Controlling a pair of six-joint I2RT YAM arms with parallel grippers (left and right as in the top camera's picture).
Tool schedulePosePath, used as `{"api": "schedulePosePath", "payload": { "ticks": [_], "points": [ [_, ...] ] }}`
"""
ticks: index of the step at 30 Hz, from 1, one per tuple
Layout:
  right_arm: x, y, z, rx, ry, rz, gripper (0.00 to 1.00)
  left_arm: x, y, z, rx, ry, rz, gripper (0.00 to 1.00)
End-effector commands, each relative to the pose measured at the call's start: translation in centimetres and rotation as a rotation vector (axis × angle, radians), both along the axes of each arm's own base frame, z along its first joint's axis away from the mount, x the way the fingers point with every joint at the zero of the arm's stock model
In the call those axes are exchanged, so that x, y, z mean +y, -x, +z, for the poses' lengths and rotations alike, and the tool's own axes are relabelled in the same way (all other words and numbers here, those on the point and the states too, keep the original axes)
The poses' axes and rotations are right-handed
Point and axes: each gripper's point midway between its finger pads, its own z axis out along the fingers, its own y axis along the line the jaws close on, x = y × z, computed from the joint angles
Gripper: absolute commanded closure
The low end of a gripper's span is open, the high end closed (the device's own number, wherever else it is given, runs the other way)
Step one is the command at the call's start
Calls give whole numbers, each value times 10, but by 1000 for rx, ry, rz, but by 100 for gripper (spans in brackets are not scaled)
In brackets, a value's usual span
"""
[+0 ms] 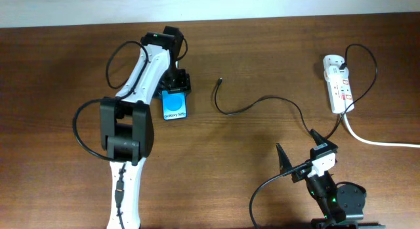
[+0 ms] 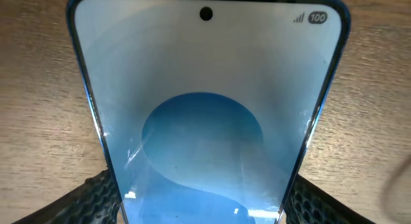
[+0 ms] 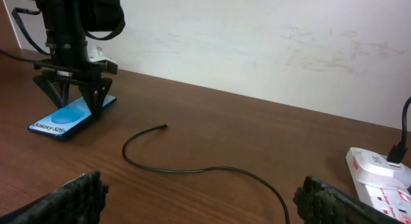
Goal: Plug charger to phone and switch on socket
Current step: 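Grasp the phone's top edge with the left gripper and lift it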
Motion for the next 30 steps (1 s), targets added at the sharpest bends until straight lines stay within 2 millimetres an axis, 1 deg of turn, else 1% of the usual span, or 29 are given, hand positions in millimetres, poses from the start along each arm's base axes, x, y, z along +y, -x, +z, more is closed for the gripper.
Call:
{"api": "schedulePosePath", "payload": {
  "ticks": [1, 3, 4, 5, 7, 8, 9, 11, 12, 13, 16, 17, 19, 20, 24, 26, 28, 29, 30],
  "points": [
    [4, 1, -2, 2, -2, 17, 2, -5, -11, 14, -42, 22, 29, 26],
    [4, 1, -2, 2, -2, 17, 2, -10, -11, 19, -42, 49, 41, 27],
    [3, 1, -2, 2, -2, 17, 2, -10, -11, 21, -40, 49, 84, 28],
    [4, 1, -2, 2, -2, 17, 2, -10, -11, 21, -41, 49, 120, 31],
    [4, 1, -2, 2, -2, 17, 2, -19, -14, 22, -42, 98, 158, 33],
    [4, 1, -2, 2, -2, 17, 2, -28, -17, 23, -47, 148, 163, 34],
    [4, 1, -2, 2, -2, 17, 2, -28, -17, 23, -42, 149, 204, 34],
    [4, 1, -2, 2, -2, 17, 2, -35, -15, 25, -24, 194, 222, 36],
    [4, 1, -2, 2, -2, 17, 2, -40, -14, 28, 3, 270, 235, 51],
    [4, 1, -2, 2, -2, 17, 2, -41, -14, 29, 13, 300, 243, 64],
    [4, 1, -2, 2, -2, 17, 2, -39, -15, 31, 20, 325, 257, 67],
    [4, 1, -2, 2, -2, 17, 2, -39, -15, 32, 24, 337, 259, 74],
    [2, 1, -1, -5, 8, 11, 2, -41, -15, 33, 31, 353, 261, 94],
    [1, 0, 1, -14, 13, 3, 2, -44, -13, 34, 41, 369, 261, 100],
    [1, 0, -2, -3, 13, 3, 2, -53, -11, 39, 71, 445, 273, 100],
    [3, 1, 2, -18, 11, 16, 2, -58, -10, 44, 108, 490, 351, 100],
    [6, 2, 5, -10, -52, 29, 2, -61, -9, 46, 129, 509, 398, 100],
    [10, 4, 9, 6, -114, 55, 2, -61, -10, 46, 140, 504, 442, 100],
    [19, 8, 14, 5, -121, 110, 1, -60, -10, 45, 147, 501, 466, 100]
  ]
}}
